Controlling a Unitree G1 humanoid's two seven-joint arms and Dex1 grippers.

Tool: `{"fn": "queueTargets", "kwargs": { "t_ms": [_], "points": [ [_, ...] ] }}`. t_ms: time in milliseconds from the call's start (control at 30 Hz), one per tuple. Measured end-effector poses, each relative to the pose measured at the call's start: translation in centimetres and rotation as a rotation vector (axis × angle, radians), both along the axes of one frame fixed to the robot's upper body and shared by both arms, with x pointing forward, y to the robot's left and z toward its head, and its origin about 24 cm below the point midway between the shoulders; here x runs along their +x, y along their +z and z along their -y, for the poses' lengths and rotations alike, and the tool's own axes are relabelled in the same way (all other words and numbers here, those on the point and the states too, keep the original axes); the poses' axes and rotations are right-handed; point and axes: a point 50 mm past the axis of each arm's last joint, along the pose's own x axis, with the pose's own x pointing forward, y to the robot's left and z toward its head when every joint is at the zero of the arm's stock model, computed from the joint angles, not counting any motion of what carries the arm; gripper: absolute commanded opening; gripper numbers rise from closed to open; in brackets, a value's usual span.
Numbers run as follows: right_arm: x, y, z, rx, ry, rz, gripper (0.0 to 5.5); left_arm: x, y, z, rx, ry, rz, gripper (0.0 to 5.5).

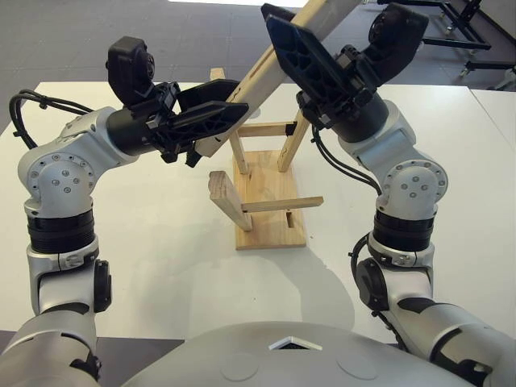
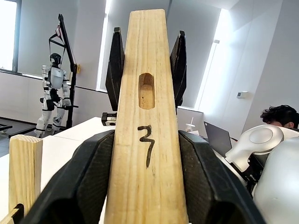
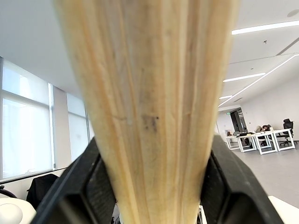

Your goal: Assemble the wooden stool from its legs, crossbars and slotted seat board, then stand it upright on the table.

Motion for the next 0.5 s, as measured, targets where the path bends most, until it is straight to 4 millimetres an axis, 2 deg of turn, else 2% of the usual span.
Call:
{"fn": "queueTargets", "kwargs": {
  "t_ms": [33,67,233,333,400,500],
  "points": [
    [0.0,0.0,0.0,0.002,-0.002,0.002,2.07,0.1,0.0,0.0,-0.005,0.009,-0.002,2.04],
    [0.0,0.0,0.0,0.004,-0.007,0.004,2.07,0.1,0.0,0.0,-0.009,0.013,-0.004,2.4],
    [0.2,0.2,0.5,0.022,-0.058,0.035,2.06,1.0,0.3,-0.9,-0.055,0.099,-0.019,3.09],
    [0.5,0.1,2.0,-0.005,-0.178,0.068,2.06,1.2,0.6,-1.5,-0.058,0.161,0.01,3.52],
    [0.5,-0.2,3.2,-0.046,-0.28,0.1,2.06,1.2,1.0,-2.3,-0.073,0.219,0.035,3.8],
    [0.5,-0.3,5.0,-0.107,-0.378,0.131,2.06,0.6,1.2,-5.3,-0.115,0.38,0.067,4.16]
  ]
}}
